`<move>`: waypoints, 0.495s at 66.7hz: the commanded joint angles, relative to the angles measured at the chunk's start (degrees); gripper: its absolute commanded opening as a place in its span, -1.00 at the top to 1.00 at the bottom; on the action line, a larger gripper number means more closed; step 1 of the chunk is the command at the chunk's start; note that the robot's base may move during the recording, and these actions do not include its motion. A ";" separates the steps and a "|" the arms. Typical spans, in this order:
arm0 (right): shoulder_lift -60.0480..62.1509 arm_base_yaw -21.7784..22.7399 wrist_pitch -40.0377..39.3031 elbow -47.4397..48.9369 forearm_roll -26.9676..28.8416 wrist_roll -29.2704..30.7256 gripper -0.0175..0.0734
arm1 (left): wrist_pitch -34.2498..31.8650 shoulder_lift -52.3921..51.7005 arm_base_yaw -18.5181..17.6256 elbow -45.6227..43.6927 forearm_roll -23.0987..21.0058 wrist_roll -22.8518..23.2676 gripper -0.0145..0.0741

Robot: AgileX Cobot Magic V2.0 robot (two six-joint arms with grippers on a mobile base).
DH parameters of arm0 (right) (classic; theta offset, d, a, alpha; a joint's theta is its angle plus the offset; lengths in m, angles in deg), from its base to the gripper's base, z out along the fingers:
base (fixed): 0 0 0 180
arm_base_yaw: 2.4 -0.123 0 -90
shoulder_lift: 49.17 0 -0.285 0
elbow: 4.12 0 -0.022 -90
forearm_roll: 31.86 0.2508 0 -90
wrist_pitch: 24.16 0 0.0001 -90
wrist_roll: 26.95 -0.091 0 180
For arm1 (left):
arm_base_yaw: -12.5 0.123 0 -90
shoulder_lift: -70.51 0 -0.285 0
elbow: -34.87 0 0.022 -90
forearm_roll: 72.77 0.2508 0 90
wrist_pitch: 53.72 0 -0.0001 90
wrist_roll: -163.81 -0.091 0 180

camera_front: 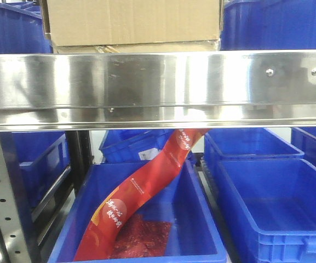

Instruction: Stack two boxes on right shelf middle

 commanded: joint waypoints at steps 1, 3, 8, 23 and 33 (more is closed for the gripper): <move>0.22 0.37 -0.64 -0.08 0.11 0.52 0.98 | -1.45 -3.12 3.50 5.41 -2.29 -6.89 0.88; 0.22 0.37 -0.64 -0.08 0.11 0.52 0.98 | -1.97 -4.64 4.74 7.26 -4.00 -12.10 0.88; 0.22 0.37 -0.64 -0.08 0.11 0.52 0.98 | -3.45 -8.53 8.30 12.44 -9.15 -19.97 0.88; 0.22 0.37 -0.64 -0.08 0.11 0.52 0.98 | -6.48 -14.62 17.10 22.58 -9.65 -16.10 0.88; 0.22 0.37 -0.64 -0.08 0.11 0.52 0.98 | -6.64 -14.62 17.24 24.09 -8.87 -14.82 0.88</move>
